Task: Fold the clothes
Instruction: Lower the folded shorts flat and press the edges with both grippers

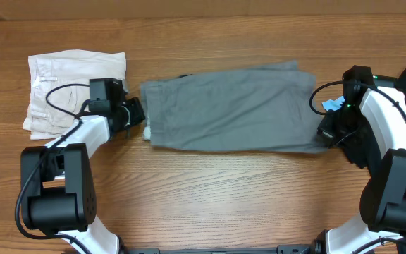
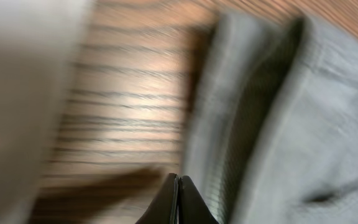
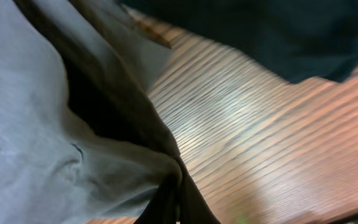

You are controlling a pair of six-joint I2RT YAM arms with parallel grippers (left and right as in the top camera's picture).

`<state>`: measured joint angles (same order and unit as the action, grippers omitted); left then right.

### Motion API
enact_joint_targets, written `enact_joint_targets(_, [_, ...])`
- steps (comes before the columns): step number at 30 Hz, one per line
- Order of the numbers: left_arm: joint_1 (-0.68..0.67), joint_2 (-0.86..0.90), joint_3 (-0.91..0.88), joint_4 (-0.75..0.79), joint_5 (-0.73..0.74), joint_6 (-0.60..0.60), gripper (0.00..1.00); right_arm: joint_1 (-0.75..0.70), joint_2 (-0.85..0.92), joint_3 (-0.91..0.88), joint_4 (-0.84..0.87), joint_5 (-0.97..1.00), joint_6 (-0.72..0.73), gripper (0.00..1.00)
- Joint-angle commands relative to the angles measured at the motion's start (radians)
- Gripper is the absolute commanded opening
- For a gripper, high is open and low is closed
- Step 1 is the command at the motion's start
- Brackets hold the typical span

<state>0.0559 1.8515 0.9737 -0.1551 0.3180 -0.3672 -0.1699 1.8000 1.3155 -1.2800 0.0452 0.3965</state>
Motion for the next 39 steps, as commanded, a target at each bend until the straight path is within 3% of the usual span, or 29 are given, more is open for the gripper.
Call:
enact_joint_targets(1, [0.005, 0.011, 0.011, 0.014, 0.0, -0.003, 0.04, -0.006, -0.008, 0.019, 0.002, 0.05, 0.015, 0.17])
enact_joint_targets(2, [0.006, 0.011, 0.013, 0.015, 0.012, -0.003, 0.04, -0.006, -0.008, 0.019, 0.003, 0.029, -0.01, 0.25])
enact_joint_targets(3, [0.007, 0.011, 0.023, 0.018, 0.051, -0.003, 0.04, -0.006, -0.008, 0.019, 0.004, 0.0, -0.045, 0.51])
enact_joint_targets(4, [0.008, 0.011, 0.035, 0.017, 0.078, -0.002, 0.05, -0.006, -0.008, 0.019, 0.006, -0.014, -0.067, 0.58])
enact_joint_targets(8, [0.012, -0.001, 0.103, -0.019, 0.193, 0.006, 0.11, -0.009, -0.009, 0.019, 0.016, -0.016, -0.066, 0.61])
enact_joint_targets(11, [0.011, -0.023, 0.159, -0.058, 0.28, 0.034, 0.17, -0.014, -0.01, 0.021, 0.082, -0.072, -0.082, 0.51])
enact_joint_targets(14, [0.008, -0.054, 0.214, -0.09, 0.358, 0.057, 0.18, -0.016, -0.011, 0.021, 0.201, -0.292, -0.193, 0.37])
enact_joint_targets(17, [-0.02, -0.068, 0.235, -0.092, 0.39, 0.079, 0.13, -0.006, -0.01, 0.021, 0.309, -0.452, -0.214, 0.2])
enact_joint_targets(20, [-0.08, -0.051, 0.235, -0.103, 0.368, 0.159, 0.04, 0.024, -0.009, 0.021, 0.387, -0.526, -0.206, 0.13])
enact_joint_targets(25, [-0.216, 0.044, 0.235, -0.074, 0.317, 0.259, 0.04, 0.102, 0.001, 0.003, 0.439, -0.48, -0.129, 0.1])
enact_joint_targets(29, [-0.298, 0.147, 0.235, -0.014, 0.317, 0.267, 0.04, 0.179, 0.018, -0.053, 0.461, -0.472, -0.1, 0.09])
enact_joint_targets(33, [-0.325, 0.216, 0.235, 0.039, 0.237, 0.234, 0.04, 0.259, 0.046, -0.138, 0.492, -0.458, -0.098, 0.09])
enact_joint_targets(39, [-0.279, 0.27, 0.235, 0.091, 0.04, 0.16, 0.04, 0.306, 0.101, -0.313, 0.58, -0.288, -0.005, 0.07])
